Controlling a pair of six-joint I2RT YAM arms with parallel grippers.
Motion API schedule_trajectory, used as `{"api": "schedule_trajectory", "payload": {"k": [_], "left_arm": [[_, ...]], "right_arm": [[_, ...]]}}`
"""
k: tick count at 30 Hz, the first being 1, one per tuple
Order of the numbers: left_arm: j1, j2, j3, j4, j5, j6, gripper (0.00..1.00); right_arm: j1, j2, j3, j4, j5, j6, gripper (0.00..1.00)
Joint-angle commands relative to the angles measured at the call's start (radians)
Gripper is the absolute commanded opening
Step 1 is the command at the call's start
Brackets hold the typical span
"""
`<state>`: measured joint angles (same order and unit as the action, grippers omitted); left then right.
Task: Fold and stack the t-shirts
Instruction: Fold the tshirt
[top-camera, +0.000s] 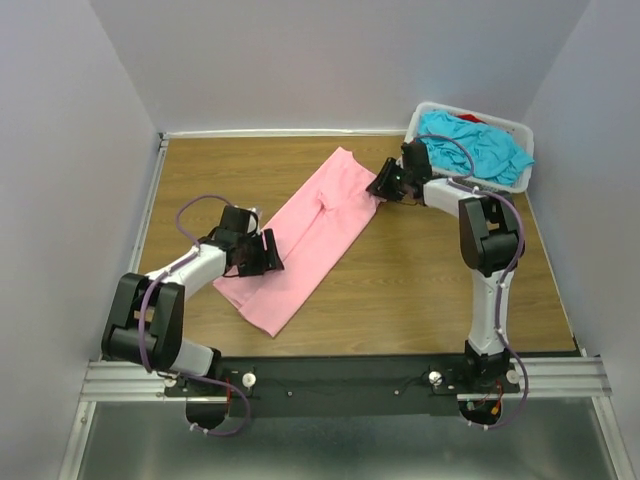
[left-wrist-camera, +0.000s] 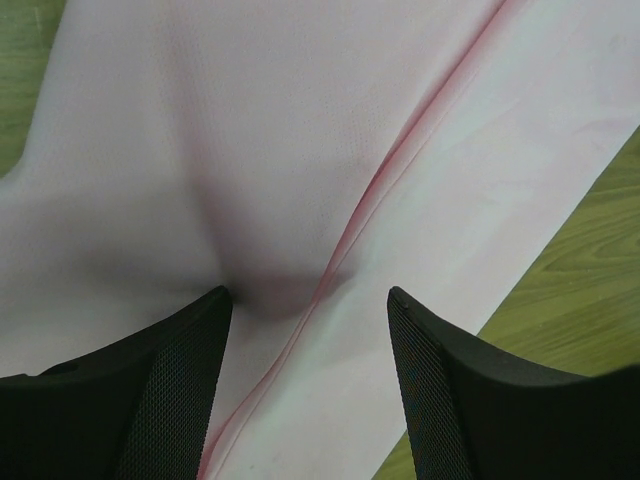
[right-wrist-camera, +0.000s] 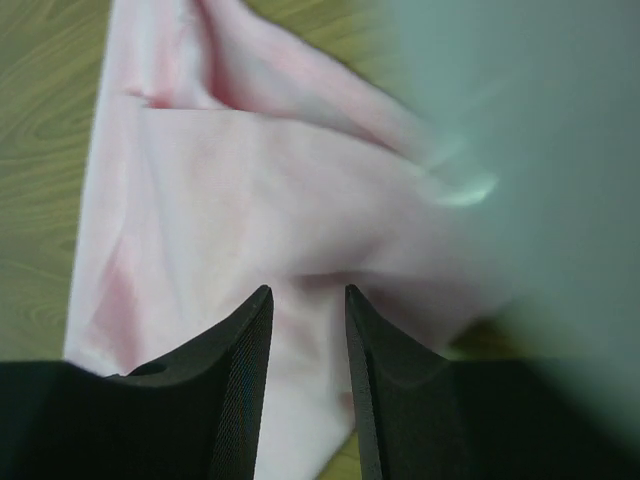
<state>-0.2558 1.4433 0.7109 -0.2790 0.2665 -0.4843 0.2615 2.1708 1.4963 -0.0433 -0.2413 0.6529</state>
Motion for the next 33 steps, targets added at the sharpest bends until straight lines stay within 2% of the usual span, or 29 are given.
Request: {"api": "schedule_trajectory", "payload": {"k": [1,7,8,11,18,23,27,30,33], "left_arm": [[-0.002,-0.034,-0.048,-0.046,0.017,-0.019,0.72],[0.000,-0.101,-0.059,-0.052,0.025,-0.054,0.72],[0.000,-0.128,-0.054,-0.054,0.027,-0.057,0.76],[-0.002,-0.175,-0.024,-0.061,0.027,-0.059,0.80],[0.000,-0.339,0.058,-0.029,-0.082,-0.016,0.89],[0.001,-0.418,0.061,0.072,-0.214,0.055,0.91],[0.001,-0.446,0.045,0.126,-0.315,0.090,0.91],[0.001,-0.449,0.024,0.181,-0.348,0.104,0.91],[0.001,-0.436,-0.007,0.208,-0.348,0.099,0.91]], "right_arm": [[-0.076,-0.021,-0.115,0.128,0.039,-0.085,0.42],[-0.077,-0.135,-0.226,0.123,-0.001,-0.141,0.46],[-0.076,-0.155,-0.234,0.122,-0.012,-0.141,0.48],[-0.068,-0.226,-0.252,0.117,-0.032,-0.142,0.50],[0.024,-0.318,-0.275,0.120,-0.052,-0.072,0.51],[0.122,-0.280,-0.310,0.122,0.028,0.005,0.51],[0.150,-0.235,-0.335,0.123,0.108,0.036,0.51],[0.154,-0.184,-0.332,0.123,0.134,0.021,0.51],[0.154,-0.129,-0.301,0.123,0.158,-0.066,0.51]]}}
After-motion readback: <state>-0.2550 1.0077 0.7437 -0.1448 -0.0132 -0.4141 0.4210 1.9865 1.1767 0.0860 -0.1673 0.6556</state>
